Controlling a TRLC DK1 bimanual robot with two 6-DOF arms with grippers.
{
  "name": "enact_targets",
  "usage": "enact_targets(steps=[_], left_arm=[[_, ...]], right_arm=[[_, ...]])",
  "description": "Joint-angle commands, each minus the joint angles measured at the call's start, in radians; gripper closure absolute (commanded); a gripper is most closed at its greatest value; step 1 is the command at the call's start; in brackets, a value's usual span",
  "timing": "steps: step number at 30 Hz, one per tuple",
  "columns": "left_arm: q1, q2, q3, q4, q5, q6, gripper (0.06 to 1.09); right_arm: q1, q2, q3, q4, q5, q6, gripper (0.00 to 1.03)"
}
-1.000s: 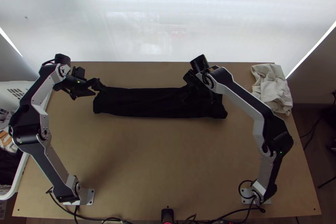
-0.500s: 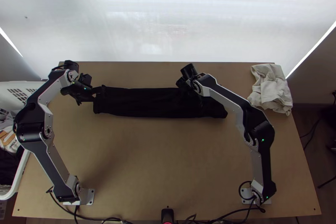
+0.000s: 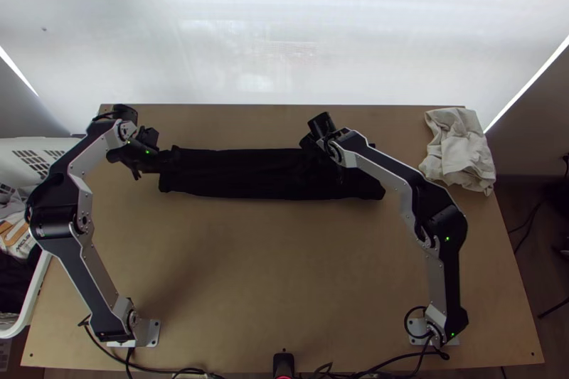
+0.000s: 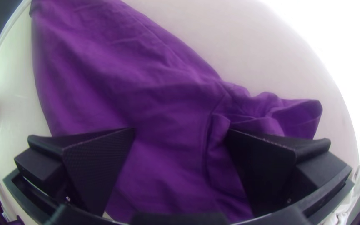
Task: Fold the t-shirt
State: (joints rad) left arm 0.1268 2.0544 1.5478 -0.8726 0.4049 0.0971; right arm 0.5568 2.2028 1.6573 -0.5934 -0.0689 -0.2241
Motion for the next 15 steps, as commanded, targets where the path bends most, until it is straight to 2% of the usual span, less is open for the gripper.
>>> enact_targets(steps=[1,2,10,15], left_arm=[[-0.006,0.003,-0.005,-0.008,0.005,-0.004,1.02],[-0.007,0.000,-0.003,-0.008,0.005,-0.005,1.05],[-0.047,-0.037,0.175,-0.138,0.017,-0.014,1.05],[-0.072,-0.039,0.354,-0.247,0.072,-0.025,1.05]], right_arm=[[-0.001,-0.009,-0.037,-0.003,0.003,0.005,0.04],[-0.003,-0.009,-0.041,-0.002,0.003,0.005,0.04],[-0.001,-0.006,-0.057,0.007,0.003,0.009,0.04],[-0.009,0.011,-0.059,0.015,0.003,0.008,0.04]])
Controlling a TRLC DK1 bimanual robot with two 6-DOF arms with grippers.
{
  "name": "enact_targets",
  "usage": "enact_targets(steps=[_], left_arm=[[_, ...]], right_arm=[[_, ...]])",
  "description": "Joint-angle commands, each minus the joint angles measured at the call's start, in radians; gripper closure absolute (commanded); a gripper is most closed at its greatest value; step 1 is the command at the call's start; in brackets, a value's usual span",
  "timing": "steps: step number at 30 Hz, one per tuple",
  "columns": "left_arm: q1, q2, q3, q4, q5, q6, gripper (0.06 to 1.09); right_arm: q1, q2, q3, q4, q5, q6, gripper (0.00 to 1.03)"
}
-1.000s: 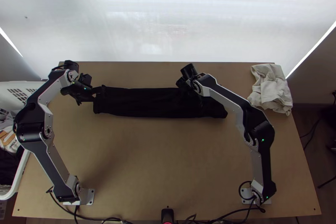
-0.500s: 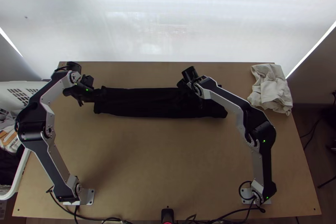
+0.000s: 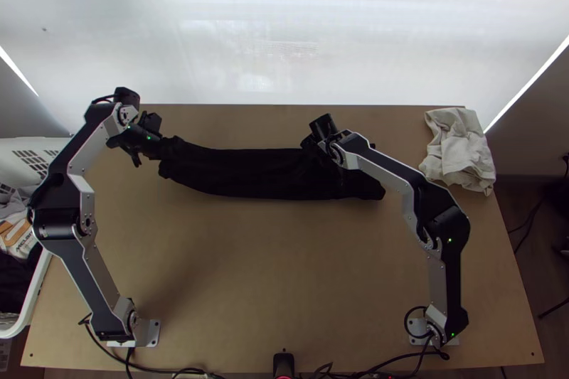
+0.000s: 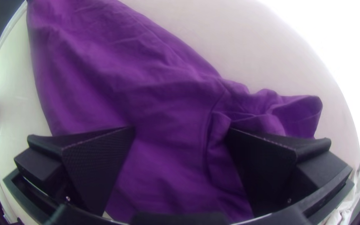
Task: Fold the t-shirt
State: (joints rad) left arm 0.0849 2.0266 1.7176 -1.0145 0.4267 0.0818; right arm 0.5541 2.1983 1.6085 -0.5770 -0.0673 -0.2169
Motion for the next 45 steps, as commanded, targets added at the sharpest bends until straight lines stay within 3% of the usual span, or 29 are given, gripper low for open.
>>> enact_targets(steps=[1,10,17,27,35,45], left_arm=[[-0.034,-0.012,0.208,-0.114,0.070,-0.017,1.05],[-0.123,-0.049,0.307,-0.130,0.190,-0.068,1.05],[-0.203,-0.039,0.361,-0.110,0.195,-0.094,1.05],[-0.324,-0.045,0.396,-0.027,0.221,-0.134,1.05],[-0.455,-0.048,0.407,0.059,0.221,-0.136,1.05],[-0.619,0.058,0.407,0.303,0.187,-0.200,1.05]], right_arm=[[-0.008,0.015,-0.009,-0.001,0.001,0.001,0.04],[-0.008,0.000,-0.012,-0.003,0.001,0.001,0.04],[-0.017,-0.118,0.042,-0.034,-0.029,0.017,0.04],[-0.057,-0.331,0.133,-0.201,-0.074,0.017,0.04],[-0.148,-0.578,-0.030,-0.256,-0.072,0.021,0.04],[-0.295,-0.881,-0.305,-0.322,-0.069,-0.021,0.04]])
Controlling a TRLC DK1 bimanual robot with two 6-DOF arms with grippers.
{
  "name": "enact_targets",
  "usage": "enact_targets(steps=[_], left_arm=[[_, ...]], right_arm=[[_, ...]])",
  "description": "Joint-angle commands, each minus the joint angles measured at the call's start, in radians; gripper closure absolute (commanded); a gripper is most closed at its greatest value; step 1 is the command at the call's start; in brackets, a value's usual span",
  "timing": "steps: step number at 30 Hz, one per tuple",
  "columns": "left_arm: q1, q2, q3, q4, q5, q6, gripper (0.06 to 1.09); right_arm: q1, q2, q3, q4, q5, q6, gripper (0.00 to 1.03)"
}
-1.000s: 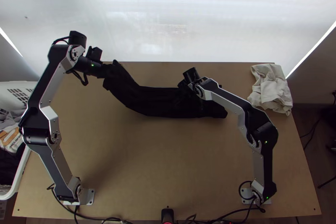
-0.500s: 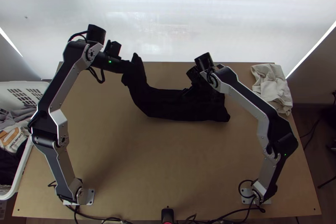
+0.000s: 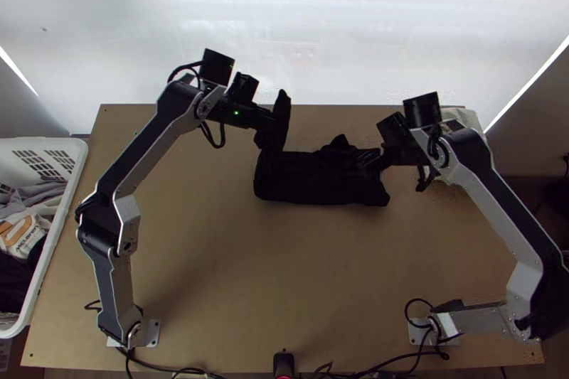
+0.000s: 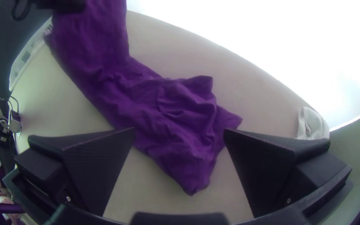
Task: Fold the t-shirt
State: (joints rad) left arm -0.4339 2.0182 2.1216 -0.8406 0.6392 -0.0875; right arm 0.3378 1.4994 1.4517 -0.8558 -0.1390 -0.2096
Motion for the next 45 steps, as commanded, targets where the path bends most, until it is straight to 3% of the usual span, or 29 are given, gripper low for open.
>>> enact_targets(steps=[1,9,32,33,36,42,45], left_arm=[[-0.112,0.082,0.003,0.141,-0.033,-0.031,1.05],[-0.192,0.137,0.011,0.305,-0.056,-0.086,1.05],[-0.295,0.412,0.146,0.459,-0.119,-0.127,1.05],[-0.299,0.429,0.146,0.463,-0.119,-0.127,0.92],[-0.301,0.456,0.152,0.451,-0.119,-0.133,0.09],[-0.249,0.298,0.156,0.264,-0.102,-0.169,0.10],[-0.164,0.177,0.109,0.121,-0.076,-0.120,0.10]], right_arm=[[-0.089,-0.200,-0.165,-0.049,0.004,-0.039,0.04],[-0.122,-0.286,-0.283,-0.066,0.019,-0.056,0.04],[-0.158,-0.358,-0.350,-0.066,0.024,-0.027,0.04],[-0.158,-0.358,-0.350,-0.066,0.024,-0.027,0.04],[-0.158,-0.355,-0.356,-0.066,0.022,-0.025,0.04],[-0.146,-0.344,-0.406,-0.032,0.024,-0.033,0.04],[-0.118,-0.297,-0.396,0.018,0.024,-0.043,0.04]])
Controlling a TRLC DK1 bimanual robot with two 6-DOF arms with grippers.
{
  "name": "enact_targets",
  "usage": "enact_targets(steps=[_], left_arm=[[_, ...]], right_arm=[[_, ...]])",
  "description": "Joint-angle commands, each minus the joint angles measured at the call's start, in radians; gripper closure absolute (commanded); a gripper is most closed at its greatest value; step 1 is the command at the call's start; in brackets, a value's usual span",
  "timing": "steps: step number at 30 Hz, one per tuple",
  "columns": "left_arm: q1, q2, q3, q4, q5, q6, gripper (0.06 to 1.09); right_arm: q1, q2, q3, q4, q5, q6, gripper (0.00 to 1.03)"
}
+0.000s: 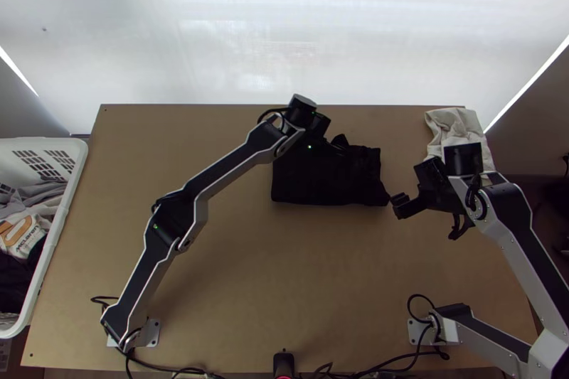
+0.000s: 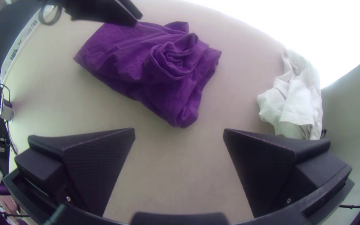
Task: Fold the t-shirt
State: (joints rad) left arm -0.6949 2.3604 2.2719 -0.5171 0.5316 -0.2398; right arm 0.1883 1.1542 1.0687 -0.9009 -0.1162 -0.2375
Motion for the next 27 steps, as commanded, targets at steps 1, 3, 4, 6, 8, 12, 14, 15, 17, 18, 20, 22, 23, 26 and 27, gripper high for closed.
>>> enact_targets(steps=[1,3,4,6,8,12,14,15,17,18,20,22,23,26,27], left_arm=[[0.124,-0.197,-0.069,-0.245,0.038,0.065,0.10],[0.179,-0.220,-0.112,-0.365,0.038,0.157,0.10],[0.206,-0.227,-0.149,-0.400,0.038,0.185,0.10],[0.244,-0.263,-0.261,-0.399,0.038,0.209,0.10],[0.262,-0.302,-0.365,-0.354,0.036,0.214,0.10],[0.259,-0.308,-0.454,-0.317,0.027,0.220,0.10],[0.242,-0.280,-0.456,-0.310,0.010,0.218,0.10],[0.233,-0.266,-0.453,-0.299,-0.004,0.218,0.10],[0.212,-0.237,-0.434,-0.294,-0.015,0.218,0.10],[0.201,-0.222,-0.419,-0.294,-0.021,0.218,0.10],[0.181,-0.194,-0.394,-0.296,-0.033,0.215,0.10],[0.167,-0.170,-0.371,-0.299,-0.038,0.217,0.10],[0.166,-0.158,-0.361,-0.302,-0.039,0.217,0.10],[0.166,-0.125,-0.327,-0.313,-0.042,0.218,0.10],[0.167,-0.116,-0.318,-0.316,-0.042,0.220,0.10]], right_arm=[[0.050,0.076,-0.001,0.085,0.001,-0.019,0.04],[0.089,0.144,0.037,0.132,0.000,-0.014,0.04],[0.119,0.185,0.063,0.152,0.000,-0.011,0.04],[0.174,0.274,0.128,0.192,0.000,-0.005,0.04],[0.218,0.374,0.188,0.246,0.000,0.006,0.04],[0.258,0.579,0.310,0.327,0.000,0.010,0.04],[0.264,0.657,0.352,0.335,0.000,0.015,0.04],[0.263,0.679,0.352,0.347,0.000,0.015,0.04],[0.249,0.702,0.321,0.359,0.000,0.014,0.04],[0.229,0.700,0.292,0.372,0.000,0.014,0.04],[0.183,0.679,0.218,0.392,-0.002,0.010,0.04],[0.137,0.633,0.140,0.412,-0.007,0.000,0.04],[0.117,0.607,0.103,0.416,-0.010,-0.008,0.04],[0.054,0.521,0.005,0.416,-0.025,-0.025,0.04],[0.034,0.495,-0.024,0.416,-0.030,-0.029,0.04]])
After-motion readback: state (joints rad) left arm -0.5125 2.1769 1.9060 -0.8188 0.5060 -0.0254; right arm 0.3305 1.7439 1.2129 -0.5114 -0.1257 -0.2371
